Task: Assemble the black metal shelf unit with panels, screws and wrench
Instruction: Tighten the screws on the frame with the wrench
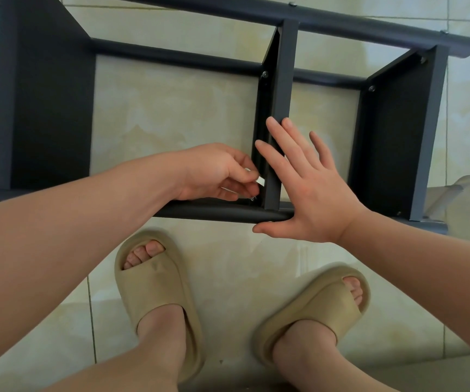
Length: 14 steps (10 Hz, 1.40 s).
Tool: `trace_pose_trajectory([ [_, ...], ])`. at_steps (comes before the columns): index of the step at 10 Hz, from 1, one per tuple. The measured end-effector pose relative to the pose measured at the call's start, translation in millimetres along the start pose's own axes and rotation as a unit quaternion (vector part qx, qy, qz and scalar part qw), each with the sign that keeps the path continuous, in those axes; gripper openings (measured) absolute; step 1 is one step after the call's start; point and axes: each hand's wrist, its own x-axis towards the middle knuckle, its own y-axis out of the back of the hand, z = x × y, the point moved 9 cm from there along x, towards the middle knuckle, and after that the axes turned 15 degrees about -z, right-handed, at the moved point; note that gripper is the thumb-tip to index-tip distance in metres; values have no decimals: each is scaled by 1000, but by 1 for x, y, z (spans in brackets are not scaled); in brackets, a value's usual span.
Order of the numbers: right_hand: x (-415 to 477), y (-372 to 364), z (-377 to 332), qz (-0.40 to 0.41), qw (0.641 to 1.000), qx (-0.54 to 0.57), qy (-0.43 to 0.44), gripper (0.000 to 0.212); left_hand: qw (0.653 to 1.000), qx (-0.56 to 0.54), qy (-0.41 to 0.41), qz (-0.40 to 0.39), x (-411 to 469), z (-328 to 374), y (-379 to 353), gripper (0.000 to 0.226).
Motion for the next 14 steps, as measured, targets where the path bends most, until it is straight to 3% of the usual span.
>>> trace_pose_trajectory([
  [11,0,0,0,3,1000,11,4,115,976,216,27,-7,-10,-3,-2,11],
  [14,0,-1,0,1,1000,13,2,116,925,373,-8,76,-13,17,6,16],
])
